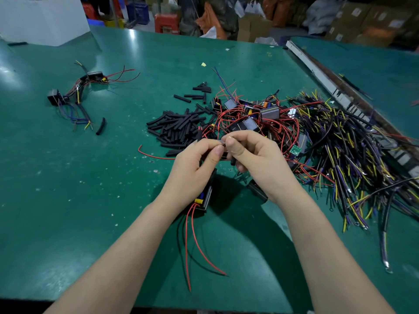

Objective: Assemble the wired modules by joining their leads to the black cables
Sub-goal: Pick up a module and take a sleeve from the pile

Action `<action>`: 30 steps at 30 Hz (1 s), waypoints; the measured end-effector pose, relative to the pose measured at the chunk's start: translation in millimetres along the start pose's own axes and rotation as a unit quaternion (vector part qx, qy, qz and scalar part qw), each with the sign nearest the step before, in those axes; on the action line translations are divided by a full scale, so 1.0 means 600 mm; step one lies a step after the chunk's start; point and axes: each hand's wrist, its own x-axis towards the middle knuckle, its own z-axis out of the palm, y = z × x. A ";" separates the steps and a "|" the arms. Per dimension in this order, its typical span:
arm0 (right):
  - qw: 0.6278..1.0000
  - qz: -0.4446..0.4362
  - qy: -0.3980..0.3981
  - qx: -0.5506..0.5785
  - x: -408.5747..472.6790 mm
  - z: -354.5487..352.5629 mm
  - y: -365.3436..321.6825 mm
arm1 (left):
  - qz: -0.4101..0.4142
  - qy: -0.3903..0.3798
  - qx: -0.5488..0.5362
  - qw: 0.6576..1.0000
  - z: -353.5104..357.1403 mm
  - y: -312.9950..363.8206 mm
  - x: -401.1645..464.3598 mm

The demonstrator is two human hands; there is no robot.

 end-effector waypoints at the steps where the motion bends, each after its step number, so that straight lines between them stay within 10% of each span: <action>1: 1.000 0.006 -0.005 0.009 0.000 0.000 -0.001 | -0.004 0.000 -0.010 1.000 -0.001 0.001 0.001; 14: 0.999 -0.022 0.024 -0.002 -0.005 0.009 -0.003 | -0.062 -0.013 -0.120 0.991 -0.002 0.010 0.001; 30: 0.995 -0.052 0.083 0.022 0.006 -0.017 -0.004 | -0.011 0.054 0.066 0.996 0.001 0.018 -0.006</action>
